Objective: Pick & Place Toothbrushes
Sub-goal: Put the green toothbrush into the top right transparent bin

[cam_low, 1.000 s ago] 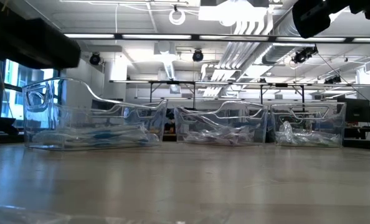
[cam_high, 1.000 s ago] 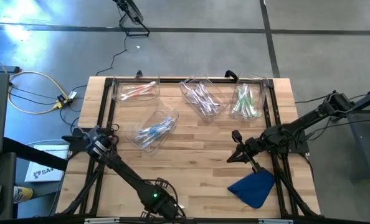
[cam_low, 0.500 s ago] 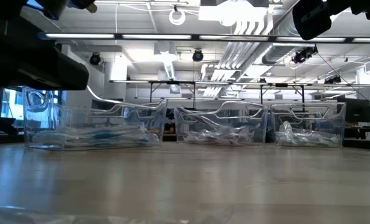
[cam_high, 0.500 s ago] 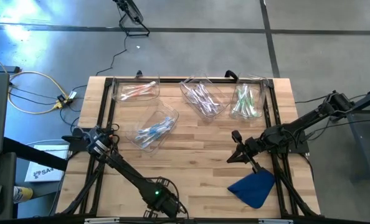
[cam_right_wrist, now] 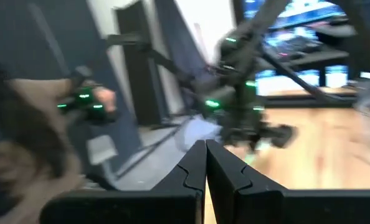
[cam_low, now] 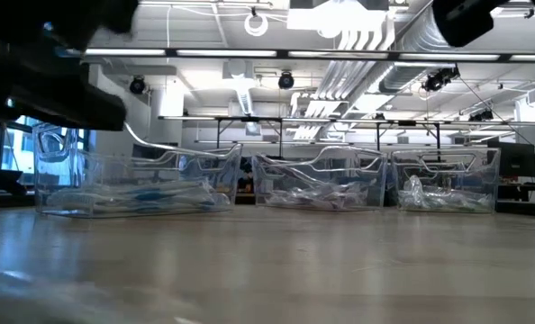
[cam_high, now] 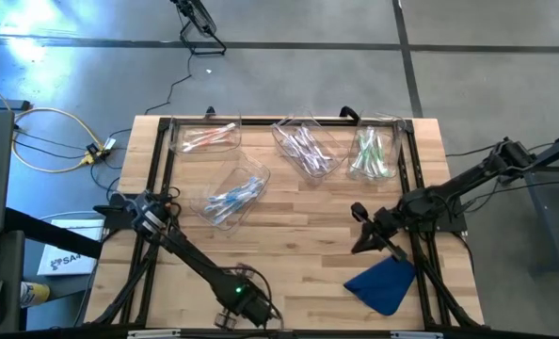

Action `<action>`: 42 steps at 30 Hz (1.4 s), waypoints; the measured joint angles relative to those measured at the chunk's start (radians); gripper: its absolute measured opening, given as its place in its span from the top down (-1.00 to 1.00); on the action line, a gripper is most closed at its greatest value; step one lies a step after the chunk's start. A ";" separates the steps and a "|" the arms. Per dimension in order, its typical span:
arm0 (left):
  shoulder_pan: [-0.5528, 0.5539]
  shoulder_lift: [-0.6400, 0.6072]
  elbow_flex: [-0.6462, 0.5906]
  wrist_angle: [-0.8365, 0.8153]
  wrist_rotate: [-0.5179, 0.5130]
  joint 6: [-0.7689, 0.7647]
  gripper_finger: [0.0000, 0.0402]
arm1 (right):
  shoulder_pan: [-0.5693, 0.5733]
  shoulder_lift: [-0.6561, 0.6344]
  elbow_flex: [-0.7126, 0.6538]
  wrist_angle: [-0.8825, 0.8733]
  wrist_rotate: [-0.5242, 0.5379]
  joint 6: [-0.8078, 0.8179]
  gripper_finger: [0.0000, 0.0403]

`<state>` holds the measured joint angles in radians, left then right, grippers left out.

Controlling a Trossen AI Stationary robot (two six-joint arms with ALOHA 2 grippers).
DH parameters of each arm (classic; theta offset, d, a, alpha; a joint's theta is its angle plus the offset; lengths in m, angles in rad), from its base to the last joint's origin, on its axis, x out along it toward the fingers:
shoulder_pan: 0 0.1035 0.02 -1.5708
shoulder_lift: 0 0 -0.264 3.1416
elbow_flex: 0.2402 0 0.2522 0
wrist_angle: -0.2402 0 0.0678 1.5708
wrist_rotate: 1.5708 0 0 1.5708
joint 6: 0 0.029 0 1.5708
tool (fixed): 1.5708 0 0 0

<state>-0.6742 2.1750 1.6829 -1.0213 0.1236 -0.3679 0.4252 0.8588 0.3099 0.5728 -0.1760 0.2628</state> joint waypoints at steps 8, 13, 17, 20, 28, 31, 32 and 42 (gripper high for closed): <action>0.048 -0.119 -0.004 -0.149 -0.093 0.047 0.99 | 0.000 -0.105 0.000 -0.003 -0.193 0.017 0.99; 0.093 -0.218 -0.003 -0.151 -0.161 0.080 0.99 | 0.000 -0.155 0.000 -0.025 -0.253 0.022 0.99; 0.140 -0.296 -0.002 -0.119 -0.207 0.126 1.00 | 0.000 -0.197 0.000 -0.070 -0.271 0.020 0.99; 0.181 -0.354 -0.002 -0.045 -0.230 0.171 1.00 | 0.000 -0.220 -0.001 -0.113 -0.269 -0.020 0.99; 0.334 -0.420 -0.002 0.371 -0.212 0.239 1.00 | 0.000 -0.230 0.000 -0.126 -0.058 -0.184 0.99; 0.387 -0.424 0.000 0.531 -0.164 0.296 1.00 | 0.000 -0.230 0.000 -0.121 0.061 -0.215 0.99; 0.403 -0.424 -0.001 0.564 -0.150 0.315 1.00 | 0.000 -0.230 0.000 -0.110 0.095 -0.216 0.99; 0.515 -0.424 -0.002 0.688 -0.089 0.341 1.00 | 0.000 -0.212 0.001 0.040 0.314 -0.254 0.92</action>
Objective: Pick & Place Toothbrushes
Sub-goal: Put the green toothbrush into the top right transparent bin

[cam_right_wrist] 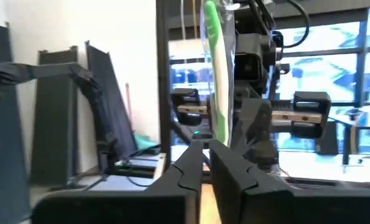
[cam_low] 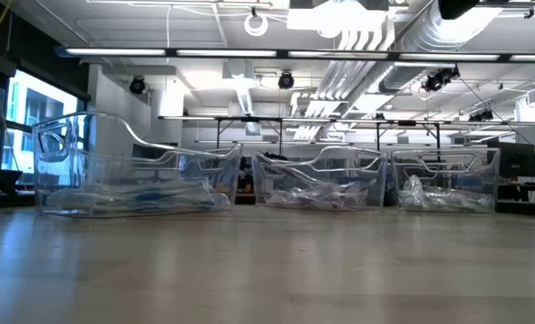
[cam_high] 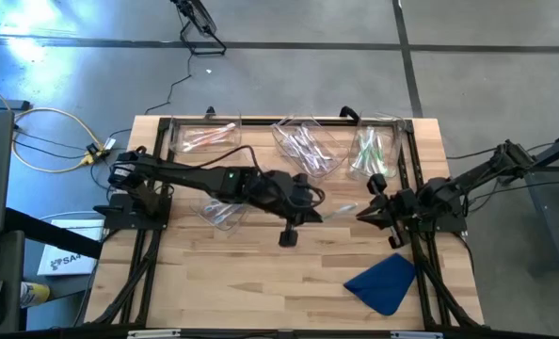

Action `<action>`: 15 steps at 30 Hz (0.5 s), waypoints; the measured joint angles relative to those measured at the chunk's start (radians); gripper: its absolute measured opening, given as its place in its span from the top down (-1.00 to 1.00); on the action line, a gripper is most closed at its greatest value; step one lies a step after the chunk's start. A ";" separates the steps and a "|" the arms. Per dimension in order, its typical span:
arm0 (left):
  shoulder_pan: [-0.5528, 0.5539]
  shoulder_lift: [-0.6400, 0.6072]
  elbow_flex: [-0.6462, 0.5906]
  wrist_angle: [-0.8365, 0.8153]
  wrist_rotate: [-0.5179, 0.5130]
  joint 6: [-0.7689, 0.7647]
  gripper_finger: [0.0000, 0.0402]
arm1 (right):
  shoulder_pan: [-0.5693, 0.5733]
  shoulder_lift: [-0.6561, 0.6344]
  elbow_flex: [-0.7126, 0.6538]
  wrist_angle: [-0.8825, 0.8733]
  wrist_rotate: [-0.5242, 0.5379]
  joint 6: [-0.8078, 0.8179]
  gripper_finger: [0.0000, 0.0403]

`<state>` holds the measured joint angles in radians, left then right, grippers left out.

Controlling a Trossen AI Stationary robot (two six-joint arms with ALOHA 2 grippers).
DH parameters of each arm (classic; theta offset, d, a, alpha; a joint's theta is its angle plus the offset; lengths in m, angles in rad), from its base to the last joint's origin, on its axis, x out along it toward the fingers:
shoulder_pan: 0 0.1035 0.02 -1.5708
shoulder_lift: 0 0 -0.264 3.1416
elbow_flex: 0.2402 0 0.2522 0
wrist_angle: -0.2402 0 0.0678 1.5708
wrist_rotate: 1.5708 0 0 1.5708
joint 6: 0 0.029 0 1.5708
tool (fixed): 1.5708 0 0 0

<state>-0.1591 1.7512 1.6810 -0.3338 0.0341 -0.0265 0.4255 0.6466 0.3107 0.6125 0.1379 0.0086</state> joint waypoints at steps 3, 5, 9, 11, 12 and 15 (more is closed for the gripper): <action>0.004 0.000 0.000 -0.010 0.001 -0.003 1.00 | -0.001 0.024 0.000 0.020 0.035 -0.021 0.75; 0.004 0.000 0.000 -0.010 0.001 -0.003 1.00 | -0.001 0.050 0.000 0.058 0.083 -0.023 0.59; 0.002 0.000 0.000 -0.009 0.001 -0.003 1.00 | -0.003 0.119 0.000 0.153 0.124 -0.037 0.30; 0.002 0.000 0.000 -0.009 0.001 -0.003 1.00 | -0.010 0.162 0.000 0.210 0.119 -0.040 0.21; 0.002 0.000 0.000 -0.009 0.001 -0.003 1.00 | -0.016 0.182 0.000 0.236 0.119 -0.040 0.19; 0.002 0.000 0.000 -0.010 0.000 -0.003 1.00 | -0.034 0.237 0.000 0.308 0.111 -0.040 0.17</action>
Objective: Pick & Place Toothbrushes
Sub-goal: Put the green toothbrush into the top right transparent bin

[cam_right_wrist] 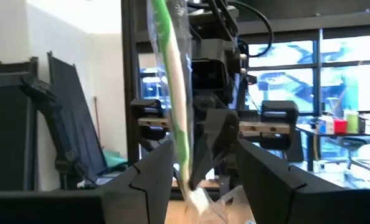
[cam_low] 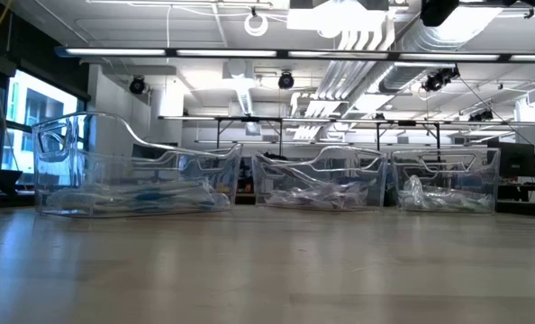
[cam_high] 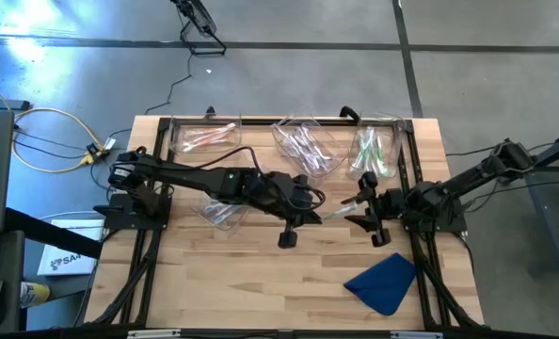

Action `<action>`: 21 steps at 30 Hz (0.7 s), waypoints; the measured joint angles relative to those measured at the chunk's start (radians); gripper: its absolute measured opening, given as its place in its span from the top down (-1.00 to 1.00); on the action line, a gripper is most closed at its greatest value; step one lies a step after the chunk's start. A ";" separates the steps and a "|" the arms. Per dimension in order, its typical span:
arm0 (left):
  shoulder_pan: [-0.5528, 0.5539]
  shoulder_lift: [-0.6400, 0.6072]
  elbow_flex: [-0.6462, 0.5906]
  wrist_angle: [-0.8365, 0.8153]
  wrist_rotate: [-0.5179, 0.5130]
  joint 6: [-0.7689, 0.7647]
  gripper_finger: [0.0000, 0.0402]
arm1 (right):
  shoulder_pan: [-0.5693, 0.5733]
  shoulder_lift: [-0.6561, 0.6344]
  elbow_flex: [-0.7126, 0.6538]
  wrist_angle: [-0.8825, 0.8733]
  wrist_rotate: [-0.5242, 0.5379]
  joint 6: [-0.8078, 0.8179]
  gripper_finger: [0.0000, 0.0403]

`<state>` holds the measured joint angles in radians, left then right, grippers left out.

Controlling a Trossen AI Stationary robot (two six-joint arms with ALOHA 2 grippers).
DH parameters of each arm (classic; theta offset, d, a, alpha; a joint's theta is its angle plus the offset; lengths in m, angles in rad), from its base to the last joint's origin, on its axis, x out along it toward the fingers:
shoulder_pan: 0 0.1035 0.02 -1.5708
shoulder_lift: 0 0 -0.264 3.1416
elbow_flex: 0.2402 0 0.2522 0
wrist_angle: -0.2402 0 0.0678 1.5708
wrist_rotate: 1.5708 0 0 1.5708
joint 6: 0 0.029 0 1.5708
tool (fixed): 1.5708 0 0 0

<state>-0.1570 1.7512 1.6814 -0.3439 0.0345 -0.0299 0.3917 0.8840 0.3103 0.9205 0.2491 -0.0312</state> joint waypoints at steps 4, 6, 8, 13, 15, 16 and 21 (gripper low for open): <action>0.000 0.000 0.000 -0.003 0.000 0.000 1.00 | -0.032 0.055 0.000 0.083 -0.068 0.021 0.18; 0.000 0.000 0.000 -0.004 0.000 0.000 1.00 | -0.043 0.078 0.012 0.094 -0.075 0.041 0.17; 0.000 0.000 0.000 -0.004 0.000 0.000 1.00 | -0.054 0.095 0.032 0.094 -0.076 0.058 0.17; 0.000 0.000 0.000 -0.006 0.000 0.002 1.00 | -0.067 0.143 0.089 0.082 -0.135 0.055 0.16; 0.000 0.000 0.000 -0.016 -0.001 0.002 1.00 | -0.072 0.159 0.110 0.083 -0.173 0.054 0.16; 0.000 0.001 0.000 -0.019 -0.001 0.002 1.00 | -0.075 0.166 0.118 0.085 -0.185 0.053 0.16; 0.000 0.001 0.000 -0.021 -0.003 0.002 1.00 | -0.081 0.172 0.134 0.084 -0.188 0.050 0.23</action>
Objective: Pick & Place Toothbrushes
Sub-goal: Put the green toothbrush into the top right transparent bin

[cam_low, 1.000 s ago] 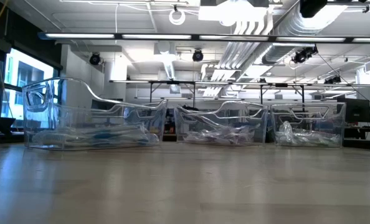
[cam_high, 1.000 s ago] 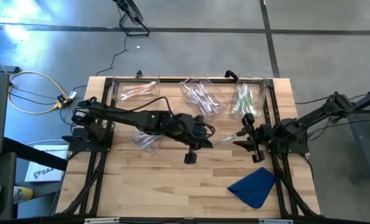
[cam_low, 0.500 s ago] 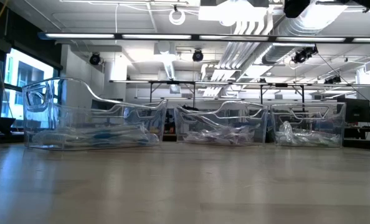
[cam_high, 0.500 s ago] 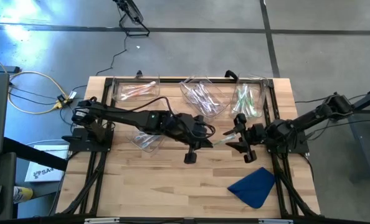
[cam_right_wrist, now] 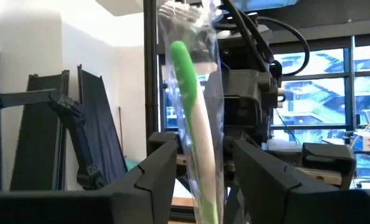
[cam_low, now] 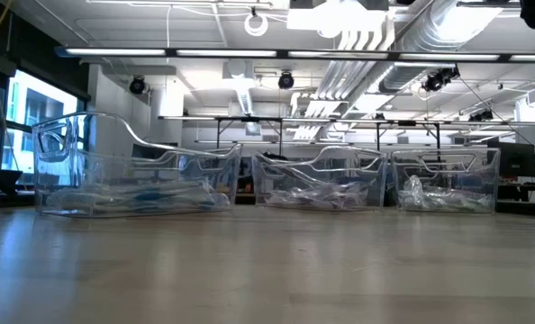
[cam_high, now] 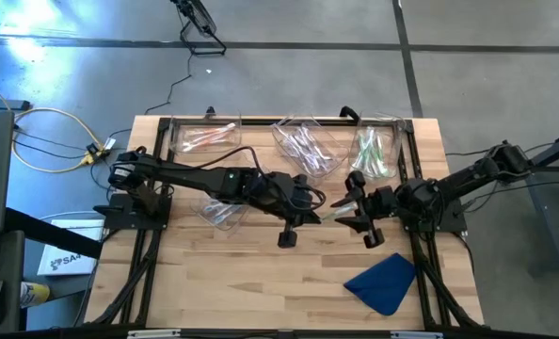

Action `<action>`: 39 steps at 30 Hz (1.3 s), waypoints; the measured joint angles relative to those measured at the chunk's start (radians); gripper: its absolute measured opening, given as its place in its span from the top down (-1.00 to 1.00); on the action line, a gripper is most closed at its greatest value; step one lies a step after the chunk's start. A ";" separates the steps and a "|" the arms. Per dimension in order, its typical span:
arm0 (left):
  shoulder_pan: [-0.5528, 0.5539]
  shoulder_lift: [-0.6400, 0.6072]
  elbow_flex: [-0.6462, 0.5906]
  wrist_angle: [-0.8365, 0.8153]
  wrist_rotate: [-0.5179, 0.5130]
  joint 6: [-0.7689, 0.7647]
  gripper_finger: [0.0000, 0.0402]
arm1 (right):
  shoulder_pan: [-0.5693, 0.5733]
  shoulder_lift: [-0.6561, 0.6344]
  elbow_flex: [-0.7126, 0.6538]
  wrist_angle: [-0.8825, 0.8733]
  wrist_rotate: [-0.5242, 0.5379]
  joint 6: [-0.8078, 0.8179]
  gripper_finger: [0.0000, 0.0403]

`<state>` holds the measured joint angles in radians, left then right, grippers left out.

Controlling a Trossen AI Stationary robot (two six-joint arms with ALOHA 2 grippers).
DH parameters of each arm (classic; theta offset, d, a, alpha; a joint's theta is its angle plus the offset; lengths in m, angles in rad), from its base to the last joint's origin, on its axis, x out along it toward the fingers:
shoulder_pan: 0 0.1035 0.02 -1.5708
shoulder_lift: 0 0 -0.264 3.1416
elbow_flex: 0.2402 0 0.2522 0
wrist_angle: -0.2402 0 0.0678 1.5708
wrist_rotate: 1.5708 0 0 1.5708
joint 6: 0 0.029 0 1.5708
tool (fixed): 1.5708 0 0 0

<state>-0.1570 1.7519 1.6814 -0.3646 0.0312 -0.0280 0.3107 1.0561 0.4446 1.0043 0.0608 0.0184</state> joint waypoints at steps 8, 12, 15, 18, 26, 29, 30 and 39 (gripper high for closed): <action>0.000 0.000 0.000 -0.003 0.000 0.000 1.00 | 0.000 0.000 0.000 -0.005 0.008 -0.021 0.64; 0.000 0.000 0.000 -0.002 0.005 -0.001 1.00 | 0.000 0.000 0.000 -0.006 0.008 -0.022 0.84; -0.001 0.000 0.000 -0.002 0.005 0.000 0.99 | 0.000 0.000 0.000 -0.006 0.008 -0.022 0.91; 0.000 0.000 0.000 -0.002 0.005 0.000 0.99 | 0.000 0.000 0.000 -0.006 0.008 -0.022 0.91; 0.000 0.000 0.000 0.000 -0.001 0.018 0.99 | 0.000 0.000 0.000 -0.006 0.008 -0.019 0.91; -0.001 0.000 0.000 0.002 -0.018 0.031 0.90 | 0.000 0.000 0.000 -0.006 0.009 -0.017 0.91; -0.001 0.000 0.000 0.003 -0.019 0.035 0.84 | 0.000 0.000 0.000 -0.005 0.009 -0.016 0.91; 0.000 0.000 0.000 0.004 -0.037 0.060 0.29 | 0.001 0.000 0.000 -0.007 0.006 -0.014 0.91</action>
<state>-0.1570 1.7523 1.6814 -0.3602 -0.0055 0.0317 0.3113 1.0557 0.4450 0.9977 0.0666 0.0048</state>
